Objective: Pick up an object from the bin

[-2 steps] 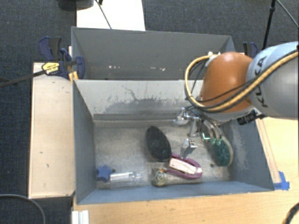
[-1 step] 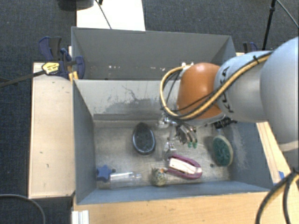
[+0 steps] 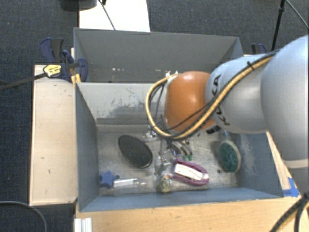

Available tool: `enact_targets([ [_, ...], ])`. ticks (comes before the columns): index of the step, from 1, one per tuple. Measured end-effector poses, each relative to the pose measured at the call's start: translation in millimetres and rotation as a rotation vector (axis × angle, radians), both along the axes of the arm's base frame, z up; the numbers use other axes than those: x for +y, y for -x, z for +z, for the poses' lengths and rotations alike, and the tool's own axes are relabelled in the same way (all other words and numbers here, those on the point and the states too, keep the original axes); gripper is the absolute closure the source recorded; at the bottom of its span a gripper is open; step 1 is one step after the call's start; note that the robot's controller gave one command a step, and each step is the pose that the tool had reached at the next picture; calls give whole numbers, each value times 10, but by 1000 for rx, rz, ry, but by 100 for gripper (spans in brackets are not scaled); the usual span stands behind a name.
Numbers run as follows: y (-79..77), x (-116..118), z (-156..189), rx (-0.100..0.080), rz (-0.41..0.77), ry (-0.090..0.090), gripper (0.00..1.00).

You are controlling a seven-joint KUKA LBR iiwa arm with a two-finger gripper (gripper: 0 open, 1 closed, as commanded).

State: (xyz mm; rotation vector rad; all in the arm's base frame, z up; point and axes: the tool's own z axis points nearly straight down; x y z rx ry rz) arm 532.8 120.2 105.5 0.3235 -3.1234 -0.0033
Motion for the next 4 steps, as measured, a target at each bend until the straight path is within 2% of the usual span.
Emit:
enact_targets([
  [1, -276, 514, -338, -7, 223, -1, 0],
  [2, -275, 507, -329, -5, 219, -1, 100],
  [3, -230, 567, 859, -12, 170, -1, 100],
  [4, -60, 325, 1369, -9, 435, 1, 100],
])
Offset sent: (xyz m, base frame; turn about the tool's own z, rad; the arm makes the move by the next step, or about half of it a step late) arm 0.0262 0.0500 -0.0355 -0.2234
